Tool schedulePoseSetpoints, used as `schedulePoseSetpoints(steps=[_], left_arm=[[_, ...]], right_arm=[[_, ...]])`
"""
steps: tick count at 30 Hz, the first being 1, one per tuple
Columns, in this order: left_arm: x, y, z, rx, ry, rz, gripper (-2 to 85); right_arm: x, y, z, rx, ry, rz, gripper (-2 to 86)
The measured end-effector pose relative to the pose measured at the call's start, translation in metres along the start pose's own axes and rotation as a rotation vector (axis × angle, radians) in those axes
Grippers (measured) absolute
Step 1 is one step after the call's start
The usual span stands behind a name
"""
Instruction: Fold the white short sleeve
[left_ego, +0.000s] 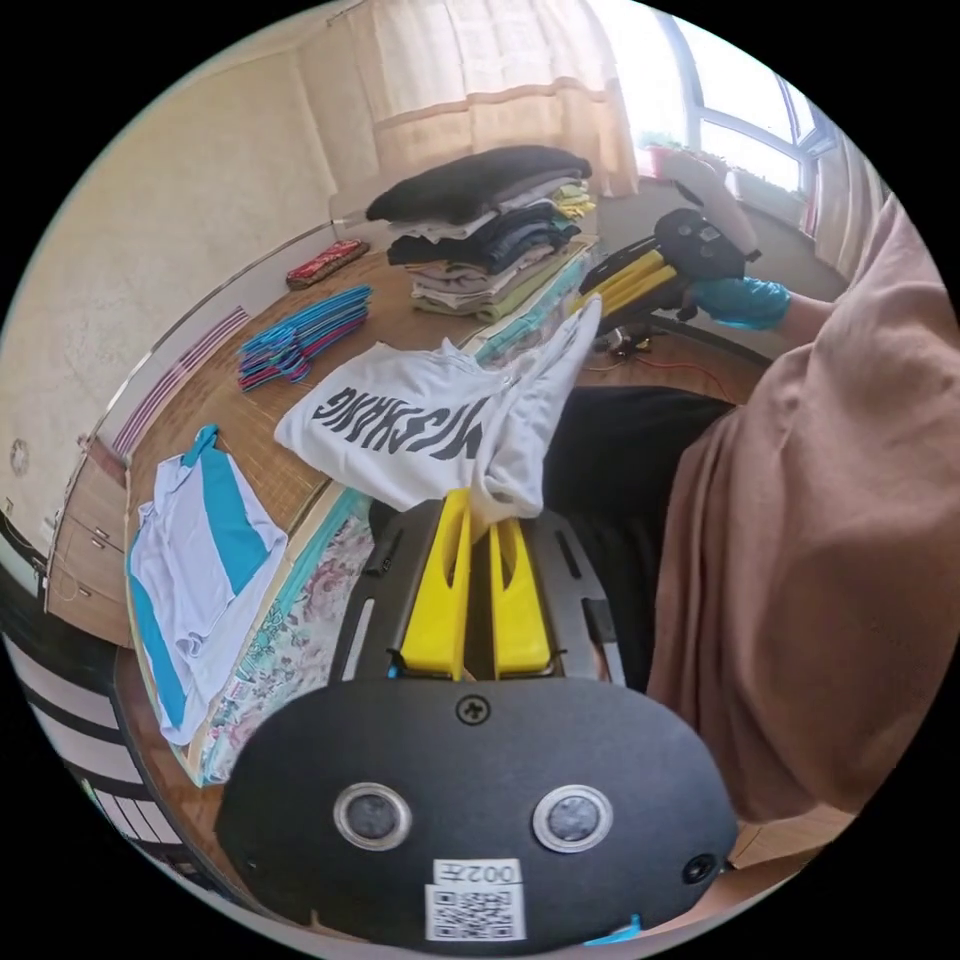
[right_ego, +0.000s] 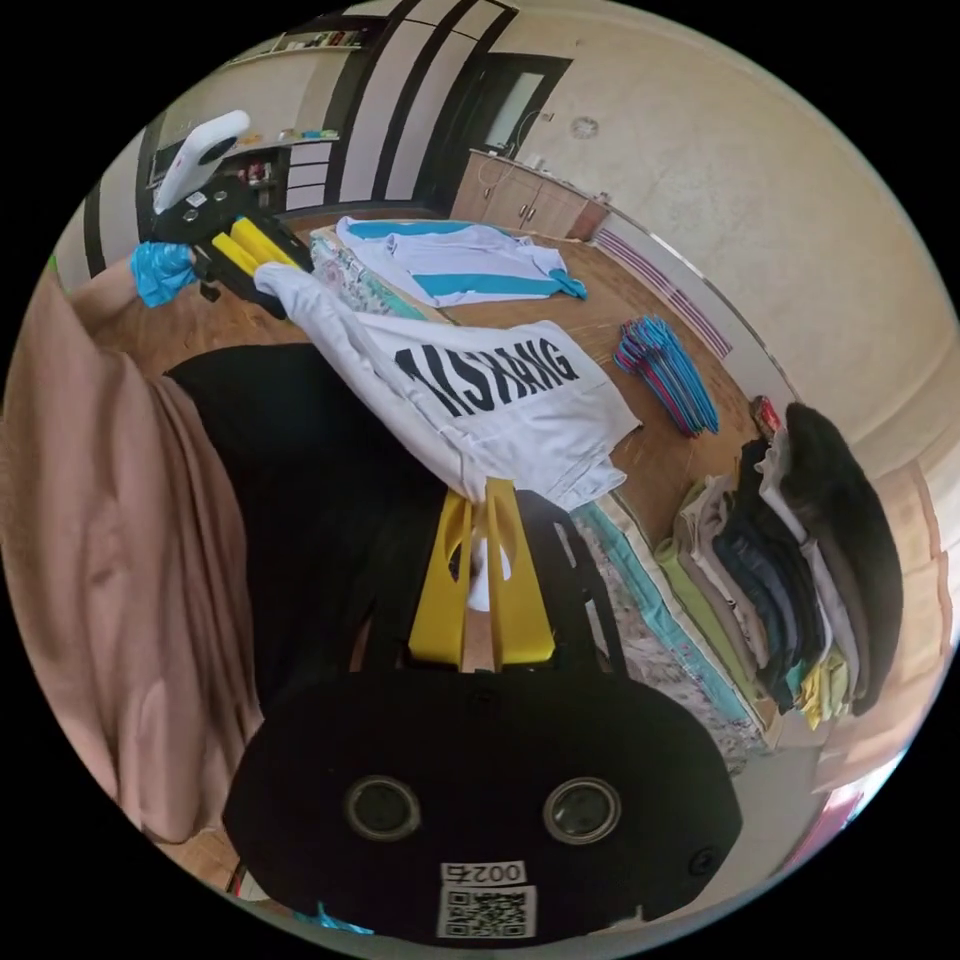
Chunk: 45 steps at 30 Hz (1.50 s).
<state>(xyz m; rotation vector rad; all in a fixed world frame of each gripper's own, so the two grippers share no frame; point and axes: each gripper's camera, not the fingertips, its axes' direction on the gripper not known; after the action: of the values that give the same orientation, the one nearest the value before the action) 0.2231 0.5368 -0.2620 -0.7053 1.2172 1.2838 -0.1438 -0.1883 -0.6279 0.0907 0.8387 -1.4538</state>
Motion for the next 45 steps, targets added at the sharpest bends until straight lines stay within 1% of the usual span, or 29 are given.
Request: schedulePoseSetpoints(steps=[4,8,14,18,22,27,29,35,40,42,45], left_arm=[[-0.013,-0.003,0.003,-0.028,0.049,0.025,-0.8],[-0.034,-0.016,-0.008,0.007,0.043,0.041,-0.9],[-0.093,-0.056,-0.027,0.096,-0.054,0.011,-0.9],[-0.152,-0.101,-0.026,0.096,-0.159,-0.037,-0.9],[-0.216,-0.141,-0.002,0.035,-0.141,-0.141,-0.8],[-0.288,-0.183,0.075,-0.142,-0.172,-0.175,-0.8],[-0.306,-0.191,0.104,-0.197,-0.183,-0.188,-0.7],[-0.345,-0.198,0.188,-0.321,-0.218,-0.253,-0.4],[-0.372,-0.191,0.217,-0.323,-0.175,-0.365,-0.2],[-0.384,-0.187,0.218,-0.281,-0.153,-0.404,0.1],[-0.397,-0.186,0.214,-0.261,-0.168,-0.440,-0.2]], right_arm=[[0.000,0.011,0.015,-0.049,-0.018,0.000,-0.6],[0.018,0.005,0.006,0.017,-0.003,0.031,-0.5],[0.066,-0.034,0.003,0.101,0.096,-0.025,-0.6],[0.108,-0.075,0.016,0.122,0.145,-0.062,-0.6],[0.164,-0.125,0.063,0.039,0.131,-0.070,-0.6],[0.216,-0.163,0.148,-0.087,0.051,-0.028,-0.5],[0.234,-0.174,0.193,-0.139,0.013,0.007,-0.4],[0.257,-0.185,0.289,-0.252,-0.027,0.063,0.6],[0.269,-0.181,0.328,-0.290,-0.013,0.065,4.0],[0.278,-0.178,0.333,-0.277,-0.034,0.096,4.8],[0.295,-0.173,0.333,-0.248,-0.058,0.147,6.1]])
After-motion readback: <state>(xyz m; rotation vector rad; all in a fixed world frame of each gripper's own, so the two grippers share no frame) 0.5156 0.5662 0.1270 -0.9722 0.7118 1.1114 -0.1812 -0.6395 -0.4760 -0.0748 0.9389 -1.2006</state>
